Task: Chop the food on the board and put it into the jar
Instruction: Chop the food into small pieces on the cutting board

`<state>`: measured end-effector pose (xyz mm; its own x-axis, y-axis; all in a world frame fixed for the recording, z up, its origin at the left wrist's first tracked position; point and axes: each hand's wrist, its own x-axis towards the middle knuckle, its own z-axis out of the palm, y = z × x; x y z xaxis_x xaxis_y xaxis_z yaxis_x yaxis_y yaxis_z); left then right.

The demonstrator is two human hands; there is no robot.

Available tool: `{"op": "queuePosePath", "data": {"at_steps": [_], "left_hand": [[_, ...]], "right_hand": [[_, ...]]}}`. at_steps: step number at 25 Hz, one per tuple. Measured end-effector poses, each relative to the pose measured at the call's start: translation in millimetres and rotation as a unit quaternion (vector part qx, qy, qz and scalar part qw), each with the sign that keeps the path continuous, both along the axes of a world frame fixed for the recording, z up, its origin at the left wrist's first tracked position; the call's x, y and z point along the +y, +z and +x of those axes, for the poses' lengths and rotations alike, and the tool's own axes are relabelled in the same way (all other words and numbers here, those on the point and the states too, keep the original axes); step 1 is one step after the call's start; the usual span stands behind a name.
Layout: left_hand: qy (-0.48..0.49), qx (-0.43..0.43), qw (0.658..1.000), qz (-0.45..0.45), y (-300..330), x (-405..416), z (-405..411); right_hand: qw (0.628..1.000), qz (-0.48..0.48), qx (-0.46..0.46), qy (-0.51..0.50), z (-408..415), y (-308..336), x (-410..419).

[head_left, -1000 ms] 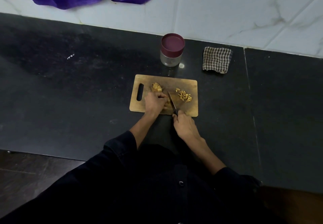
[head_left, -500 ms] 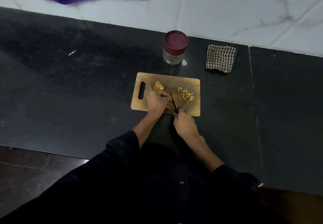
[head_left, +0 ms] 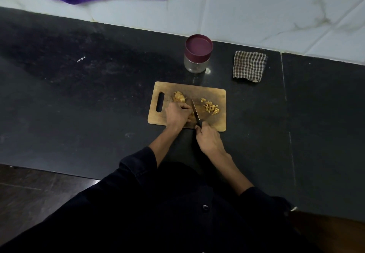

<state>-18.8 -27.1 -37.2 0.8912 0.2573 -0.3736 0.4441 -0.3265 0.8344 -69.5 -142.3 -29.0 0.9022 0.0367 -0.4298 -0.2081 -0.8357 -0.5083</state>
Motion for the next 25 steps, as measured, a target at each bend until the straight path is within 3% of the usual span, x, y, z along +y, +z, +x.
{"op": "queuePosePath", "data": {"at_steps": [9,25], "left_hand": [[-0.007,-0.006,1.000,0.011,0.7,-2.0,-0.5],[-0.002,-0.002,1.000,0.005,0.4,-2.2,-2.1]], "right_hand": [[0.999,-0.050,-0.001,-0.003,-3.3,2.0,10.8],[0.997,-0.051,0.054,-0.003,-16.1,0.0,-0.5]]}}
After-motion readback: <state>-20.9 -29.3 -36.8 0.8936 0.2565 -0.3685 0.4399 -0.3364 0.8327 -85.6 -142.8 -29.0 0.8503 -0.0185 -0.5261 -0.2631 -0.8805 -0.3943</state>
